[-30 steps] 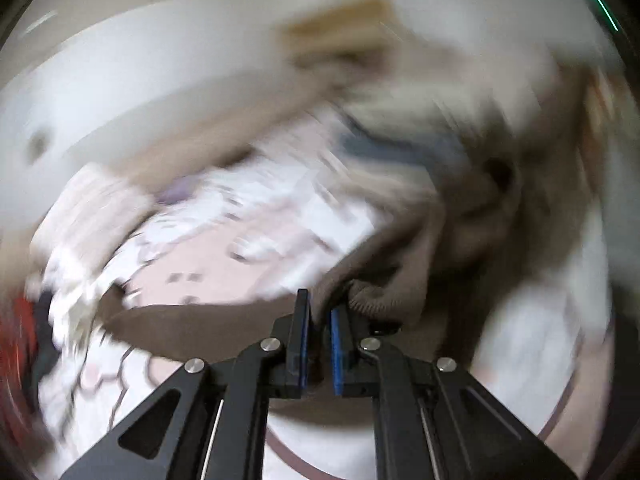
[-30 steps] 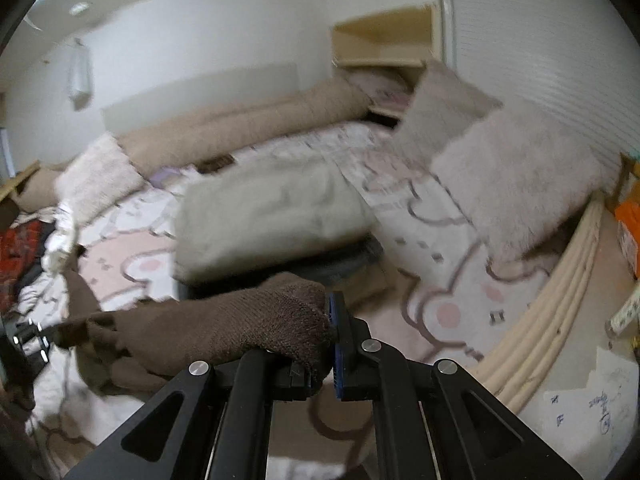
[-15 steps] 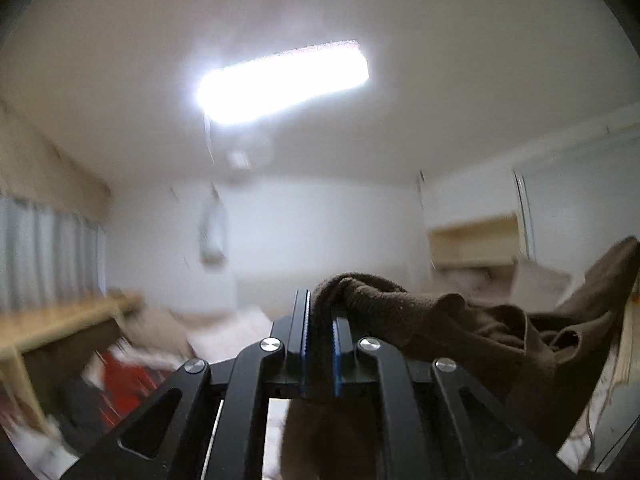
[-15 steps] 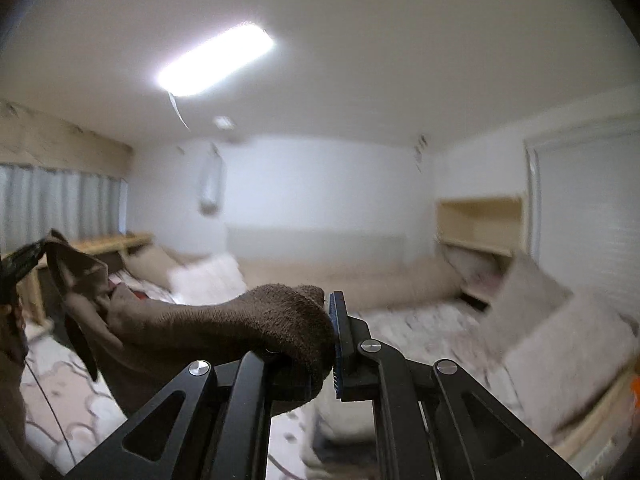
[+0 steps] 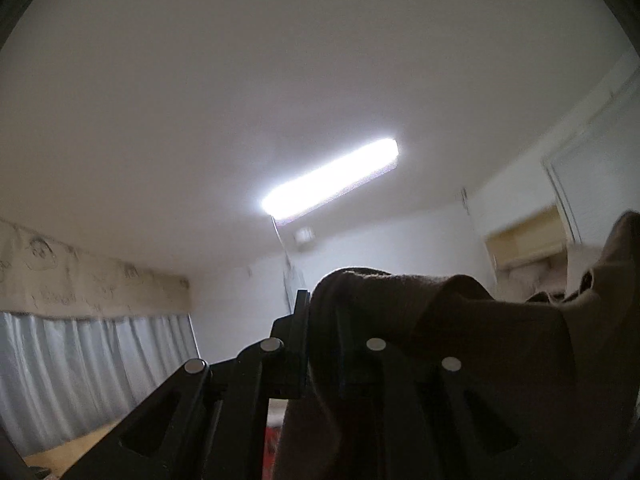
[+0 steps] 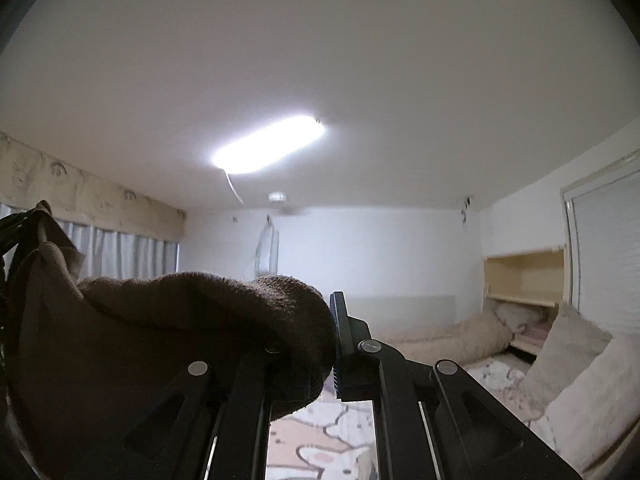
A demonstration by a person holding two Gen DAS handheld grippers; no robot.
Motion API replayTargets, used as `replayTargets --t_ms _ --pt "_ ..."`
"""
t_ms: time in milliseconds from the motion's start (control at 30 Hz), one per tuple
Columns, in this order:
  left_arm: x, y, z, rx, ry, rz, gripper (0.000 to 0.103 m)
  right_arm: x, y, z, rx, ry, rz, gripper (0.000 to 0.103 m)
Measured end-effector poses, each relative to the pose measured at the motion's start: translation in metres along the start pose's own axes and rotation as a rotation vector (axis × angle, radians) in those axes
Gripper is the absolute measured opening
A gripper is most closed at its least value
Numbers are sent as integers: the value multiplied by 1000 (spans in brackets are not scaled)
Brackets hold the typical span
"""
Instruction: Fold clothes
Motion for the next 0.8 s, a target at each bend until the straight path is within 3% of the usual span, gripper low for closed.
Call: replayTargets --t_ms 100,200,333,500,533,600,667,800 --pt "56 -25 48 62 135 0 13 36 -14 29 33 105 19 7" --pt "141 -65 118 135 300 -13 13 84 -35 74 92 222 41 7" --pt "257 -130 216 210 506 -86 13 160 -69 154 185 385 66 8" --pt "383 -201 319 243 729 -142 13 256 -99 265 297 550 35 7" --pt "403 -208 334 250 763 -152 13 275 -104 283 313 586 34 7" --pt "426 -213 360 208 794 -169 2 313 -114 320 352 655 28 8" --pt "446 -212 391 155 818 -189 2 343 -125 349 411 694 -9 8" --pt "494 -215 432 216 932 -243 2 397 -141 395 430 807 -8 7"
Point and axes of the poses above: each gripper's, at about its wrist camera, not at the fingertips, and z roughly the way its jaws point, y to its left, x to its underside, the point moved 7 cm from there along z, roughly the way its jaws point, and after that the axes turned 12 degrees about z, right-handed, at the moved point
